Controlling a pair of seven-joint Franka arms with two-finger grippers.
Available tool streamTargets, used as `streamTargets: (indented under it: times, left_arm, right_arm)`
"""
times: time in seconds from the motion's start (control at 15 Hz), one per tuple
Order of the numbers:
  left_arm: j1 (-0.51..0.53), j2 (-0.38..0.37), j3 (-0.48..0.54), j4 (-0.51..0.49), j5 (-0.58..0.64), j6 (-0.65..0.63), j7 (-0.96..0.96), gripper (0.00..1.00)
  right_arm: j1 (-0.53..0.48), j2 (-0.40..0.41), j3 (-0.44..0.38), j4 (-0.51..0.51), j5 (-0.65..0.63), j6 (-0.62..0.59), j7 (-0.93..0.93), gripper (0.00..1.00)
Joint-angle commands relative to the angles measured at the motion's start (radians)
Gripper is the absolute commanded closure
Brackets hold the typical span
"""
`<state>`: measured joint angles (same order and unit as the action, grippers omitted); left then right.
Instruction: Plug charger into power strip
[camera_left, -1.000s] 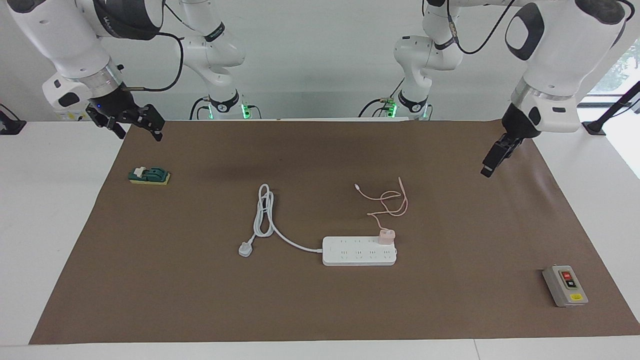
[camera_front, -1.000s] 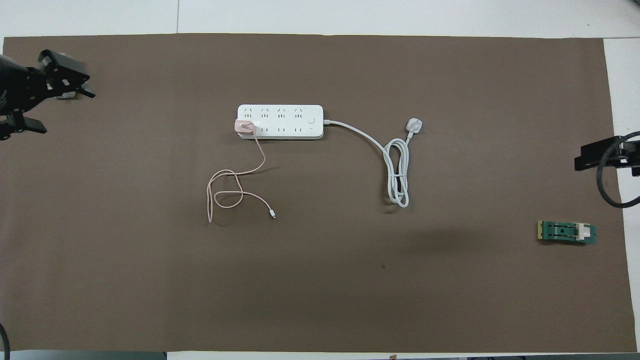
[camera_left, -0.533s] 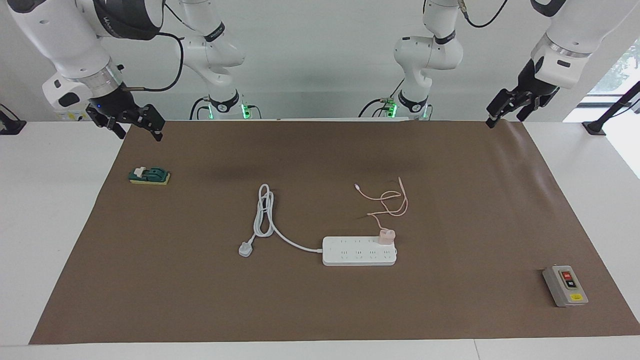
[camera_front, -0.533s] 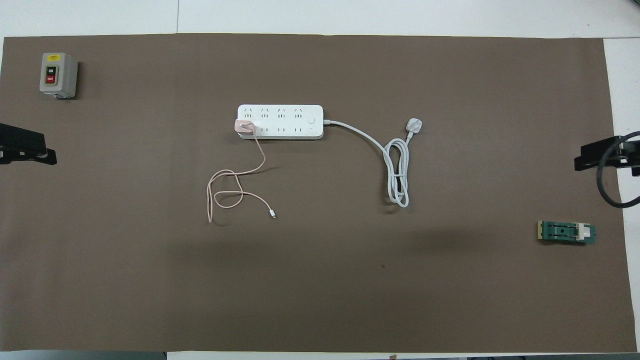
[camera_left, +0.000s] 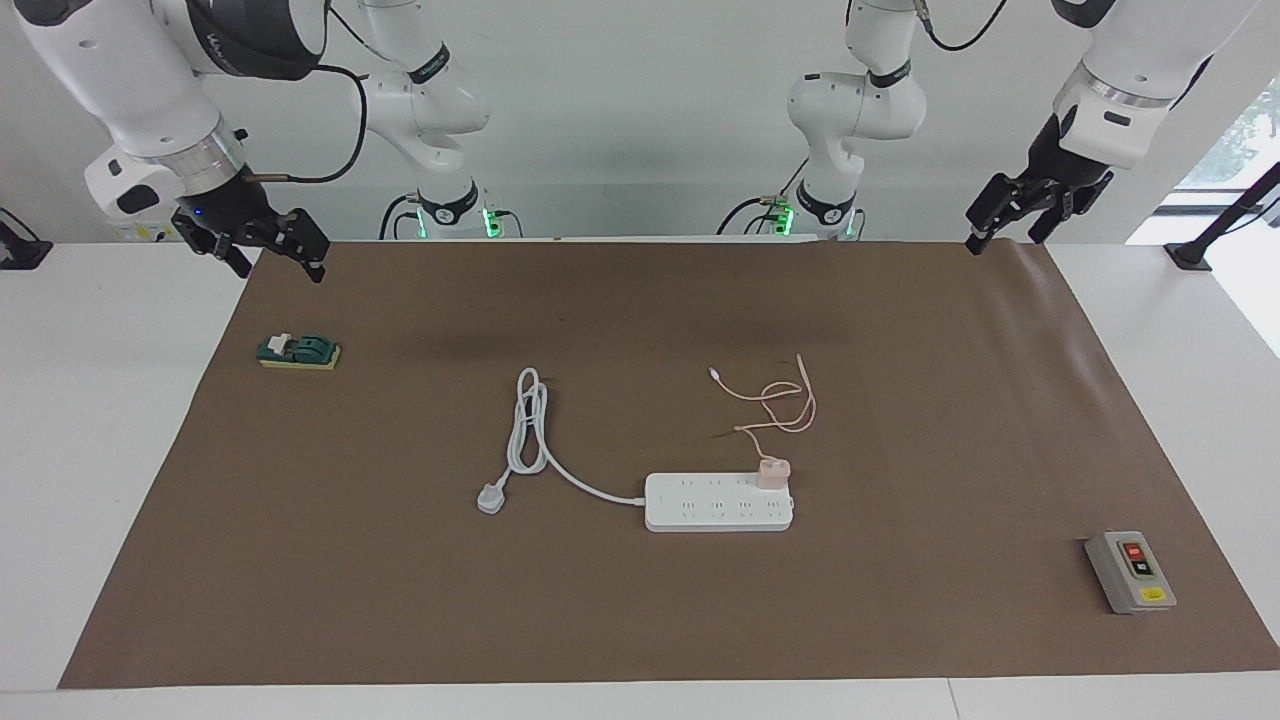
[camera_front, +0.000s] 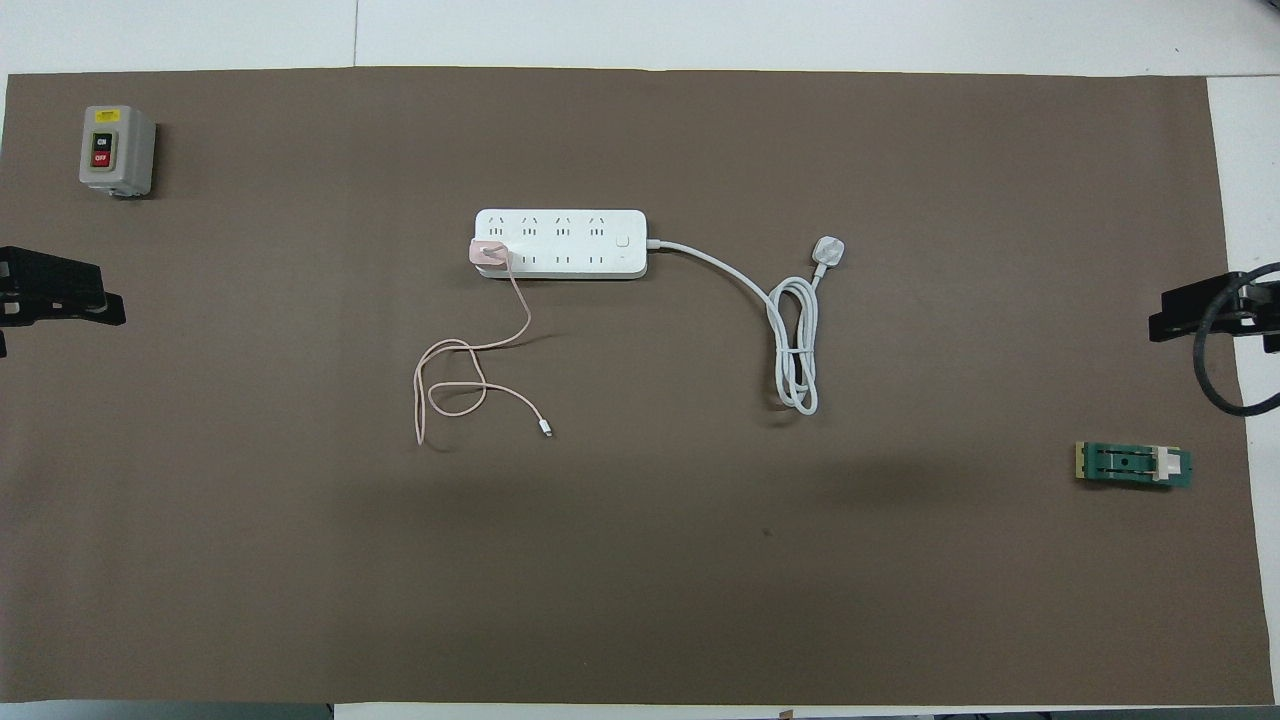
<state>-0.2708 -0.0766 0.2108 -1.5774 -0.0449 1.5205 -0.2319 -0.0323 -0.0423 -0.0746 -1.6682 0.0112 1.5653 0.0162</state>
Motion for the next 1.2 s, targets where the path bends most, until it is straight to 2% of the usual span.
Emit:
streamTargets:
  times: [0.0,0.07,0.27,0.67,0.93,1.13]
  left_arm:
    - [0.011,-0.025,-0.007,-0.027,0.002,-0.020,0.043,0.00]
    - [0.056,-0.023,-0.040,-0.024,0.002,-0.035,0.068,0.00]
    - [0.282,-0.017,-0.284,-0.021,0.000,-0.026,0.075,0.00]
    - [0.266,0.015,-0.294,0.017,-0.001,-0.037,0.075,0.00]
    - [0.263,0.000,-0.292,-0.024,0.000,-0.026,0.109,0.00]
    - [0.262,0.015,-0.295,-0.029,0.031,0.004,0.122,0.00]
  right_arm:
    - [-0.005,-0.005,0.006,0.005,-0.013,-0.021,-0.018,0.00]
    - [-0.005,-0.005,0.006,0.005,-0.013,-0.021,-0.018,0.00]
    - [-0.005,-0.005,0.006,0.005,-0.013,-0.021,-0.018,0.00]
    - [-0.005,-0.005,0.006,0.007,-0.013,-0.021,-0.018,0.00]
    - [-0.005,-0.005,0.006,0.007,-0.013,-0.021,-0.018,0.00]
    - [-0.005,-0.005,0.006,0.005,-0.011,-0.021,-0.018,0.00]
